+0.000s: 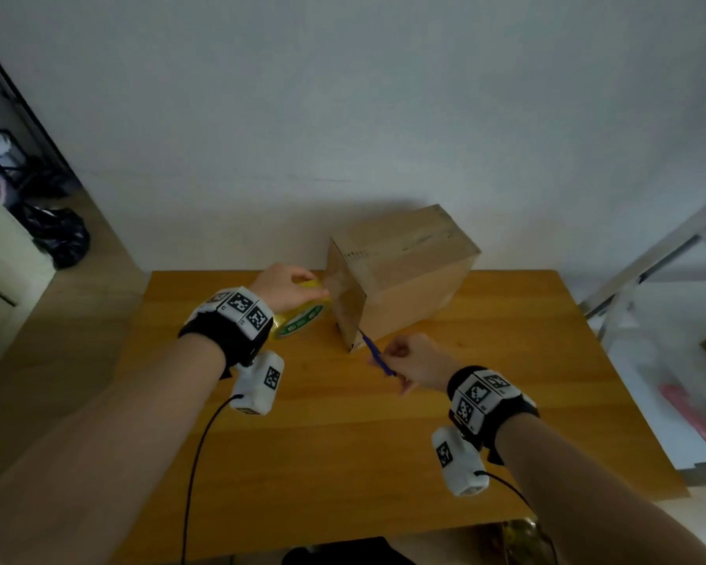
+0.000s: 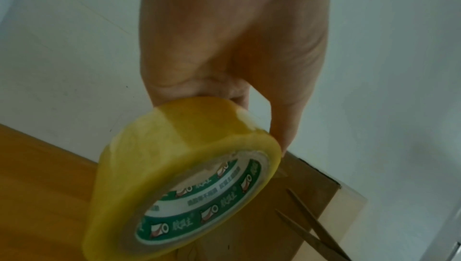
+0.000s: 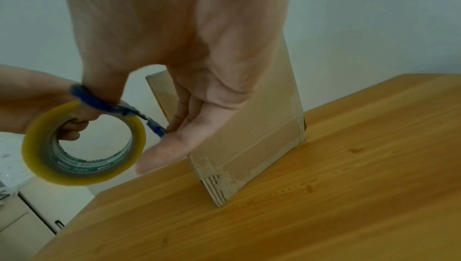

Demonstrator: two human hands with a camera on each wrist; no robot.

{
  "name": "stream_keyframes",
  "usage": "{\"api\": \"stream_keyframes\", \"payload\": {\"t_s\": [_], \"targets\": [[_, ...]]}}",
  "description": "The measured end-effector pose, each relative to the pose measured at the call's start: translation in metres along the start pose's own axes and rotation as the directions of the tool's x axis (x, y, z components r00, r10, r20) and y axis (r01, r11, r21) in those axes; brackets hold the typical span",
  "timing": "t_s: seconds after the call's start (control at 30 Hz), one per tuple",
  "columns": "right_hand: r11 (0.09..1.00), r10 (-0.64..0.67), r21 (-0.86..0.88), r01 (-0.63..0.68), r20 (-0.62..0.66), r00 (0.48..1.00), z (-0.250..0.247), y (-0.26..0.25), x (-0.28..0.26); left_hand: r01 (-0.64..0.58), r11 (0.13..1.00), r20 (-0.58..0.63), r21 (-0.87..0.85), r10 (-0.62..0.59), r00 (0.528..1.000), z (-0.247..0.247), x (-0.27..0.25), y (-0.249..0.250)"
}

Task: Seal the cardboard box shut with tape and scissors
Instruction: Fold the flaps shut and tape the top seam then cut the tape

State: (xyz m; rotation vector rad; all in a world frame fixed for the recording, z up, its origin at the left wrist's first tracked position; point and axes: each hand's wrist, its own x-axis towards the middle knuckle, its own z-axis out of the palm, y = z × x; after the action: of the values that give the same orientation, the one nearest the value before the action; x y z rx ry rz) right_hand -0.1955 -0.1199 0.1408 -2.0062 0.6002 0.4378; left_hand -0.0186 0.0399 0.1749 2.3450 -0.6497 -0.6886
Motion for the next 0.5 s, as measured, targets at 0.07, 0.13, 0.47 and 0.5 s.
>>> {"api": "stream_keyframes", "payload": {"t_s": [0.07, 0.13, 0.47, 0.5], "targets": [[0.996, 0.032, 0.089, -0.032, 0.001, 0.999, 0.001, -0.004, 0.003, 0.003, 1.0, 0.009, -0.017, -0.003, 1.0, -0.003, 0.002, 0.0], [0.981, 0.049, 0.188, -0.051, 0.017, 0.999, 0.001, -0.007, 0.006, 0.002, 1.0, 0.018, -0.026, -0.002, 1.0, -0.005, 0.004, -0.001], [0.913, 0.063, 0.398, -0.089, 0.077, 0.995, 0.005, -0.024, 0.025, -0.01, 0.999, 0.131, 0.047, 0.003, 0.991, -0.006, 0.009, -0.001], [0.913, 0.062, 0.399, -0.087, 0.077, 0.995, 0.005, -0.025, 0.027, -0.003, 0.999, 0.147, 0.048, -0.004, 0.989, -0.006, 0.009, -0.002]]}}
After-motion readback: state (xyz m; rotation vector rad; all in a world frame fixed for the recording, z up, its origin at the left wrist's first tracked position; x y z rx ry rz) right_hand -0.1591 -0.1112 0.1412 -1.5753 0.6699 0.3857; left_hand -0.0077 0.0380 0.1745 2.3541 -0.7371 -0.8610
